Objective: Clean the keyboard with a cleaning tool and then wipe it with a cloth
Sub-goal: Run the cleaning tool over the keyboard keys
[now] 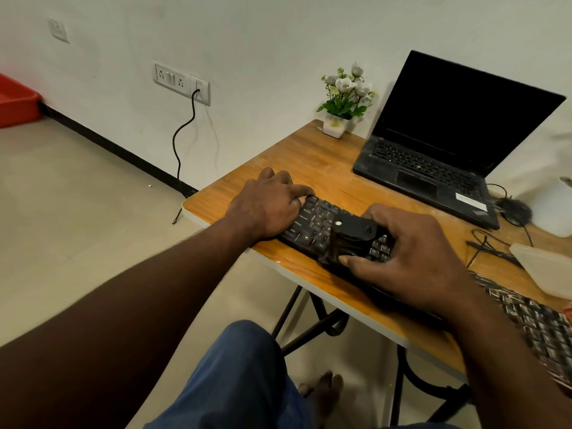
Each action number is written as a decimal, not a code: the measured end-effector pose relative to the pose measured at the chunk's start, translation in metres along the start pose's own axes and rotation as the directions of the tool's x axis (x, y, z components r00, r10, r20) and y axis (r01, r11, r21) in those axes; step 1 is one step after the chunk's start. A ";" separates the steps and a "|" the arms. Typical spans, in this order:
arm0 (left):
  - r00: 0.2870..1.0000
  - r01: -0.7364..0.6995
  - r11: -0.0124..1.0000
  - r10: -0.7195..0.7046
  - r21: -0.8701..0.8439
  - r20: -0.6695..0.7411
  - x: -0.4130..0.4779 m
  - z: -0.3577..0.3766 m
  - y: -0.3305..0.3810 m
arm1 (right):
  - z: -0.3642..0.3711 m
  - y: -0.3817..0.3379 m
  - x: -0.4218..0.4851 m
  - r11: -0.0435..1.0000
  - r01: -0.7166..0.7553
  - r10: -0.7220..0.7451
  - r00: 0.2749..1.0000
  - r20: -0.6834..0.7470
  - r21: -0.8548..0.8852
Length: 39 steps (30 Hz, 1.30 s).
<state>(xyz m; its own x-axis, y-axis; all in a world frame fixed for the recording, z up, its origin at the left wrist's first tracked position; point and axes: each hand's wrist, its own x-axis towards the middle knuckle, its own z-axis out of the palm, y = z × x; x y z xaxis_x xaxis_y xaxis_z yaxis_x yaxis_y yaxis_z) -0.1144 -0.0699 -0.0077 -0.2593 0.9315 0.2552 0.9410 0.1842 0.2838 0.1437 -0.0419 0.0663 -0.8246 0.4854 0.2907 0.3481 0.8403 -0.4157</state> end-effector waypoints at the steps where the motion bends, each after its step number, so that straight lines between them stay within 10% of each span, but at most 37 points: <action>1: 1.000 0.000 1.000 0.000 0.001 -0.003 0.000 0.001 0.000 | 0.008 -0.003 0.000 0.999 0.036 -0.036 0.999 -0.020 0.017; 19: 1.000 -0.007 1.000 0.007 -0.014 -0.011 0.000 0.002 -0.001 | 0.006 0.041 0.032 0.965 -0.237 0.253 0.954 -0.160 0.114; 24: 1.000 -0.010 1.000 0.010 -0.004 -0.013 0.000 0.003 -0.001 | 0.005 0.042 0.030 0.971 -0.164 0.159 0.986 0.041 0.174; 29: 1.000 -0.012 1.000 0.012 -0.005 -0.016 0.000 0.004 -0.002 | 0.004 0.049 0.039 0.974 -0.222 0.228 0.957 -0.182 0.054; 33: 1.000 -0.013 1.000 0.012 -0.011 -0.018 0.001 0.004 -0.002 | 0.006 0.046 0.037 0.969 -0.184 0.189 0.982 -0.012 0.164; 39: 1.000 -0.011 1.000 0.011 -0.018 -0.024 0.000 0.004 -0.002 | 0.000 0.056 0.045 0.949 -0.301 0.315 0.932 -0.182 0.098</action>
<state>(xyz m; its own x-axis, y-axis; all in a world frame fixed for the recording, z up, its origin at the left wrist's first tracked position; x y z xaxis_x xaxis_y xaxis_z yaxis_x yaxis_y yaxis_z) -0.1150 -0.0692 -0.0118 -0.2542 0.9255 0.2807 0.9398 0.1679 0.2976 0.1266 0.0274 0.0562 -0.5775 0.7605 0.2969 0.5351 0.6272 -0.5660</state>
